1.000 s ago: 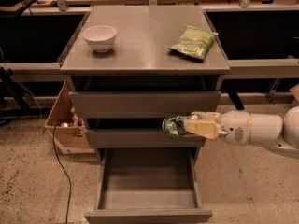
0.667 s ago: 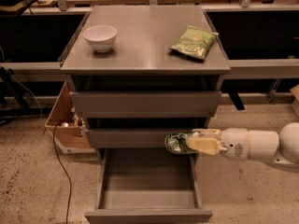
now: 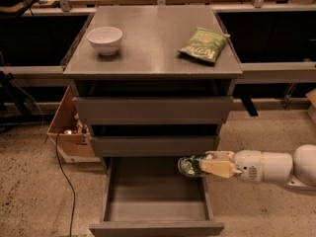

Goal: Place green can into bottom drawer

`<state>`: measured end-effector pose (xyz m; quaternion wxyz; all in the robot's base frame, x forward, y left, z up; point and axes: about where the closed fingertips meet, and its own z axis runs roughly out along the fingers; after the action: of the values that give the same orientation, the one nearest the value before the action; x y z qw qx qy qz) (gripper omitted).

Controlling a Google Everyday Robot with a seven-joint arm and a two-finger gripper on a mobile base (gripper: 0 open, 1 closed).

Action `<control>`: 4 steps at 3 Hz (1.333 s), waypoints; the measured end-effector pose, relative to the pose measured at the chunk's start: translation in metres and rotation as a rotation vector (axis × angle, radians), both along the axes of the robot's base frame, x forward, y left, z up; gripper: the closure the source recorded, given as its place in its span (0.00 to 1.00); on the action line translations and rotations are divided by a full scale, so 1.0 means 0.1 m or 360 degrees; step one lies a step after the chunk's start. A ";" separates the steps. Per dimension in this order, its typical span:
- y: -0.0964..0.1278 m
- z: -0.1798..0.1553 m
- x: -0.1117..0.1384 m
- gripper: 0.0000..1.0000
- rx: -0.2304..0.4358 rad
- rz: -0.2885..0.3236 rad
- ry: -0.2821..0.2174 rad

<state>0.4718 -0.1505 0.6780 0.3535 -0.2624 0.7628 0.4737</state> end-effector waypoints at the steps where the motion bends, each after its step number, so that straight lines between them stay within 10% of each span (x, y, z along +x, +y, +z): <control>1: 0.08 -0.20 0.01 1.00 0.0050 -0.0016 0.0040; 4: 0.61 -1.69 0.56 1.00 0.0257 -0.0008 0.0080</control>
Offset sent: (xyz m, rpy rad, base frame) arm 0.0314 0.0376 -0.1262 0.1390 0.0367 -0.0825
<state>0.5282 -0.0895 0.5089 0.3554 -0.2193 0.7314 0.5392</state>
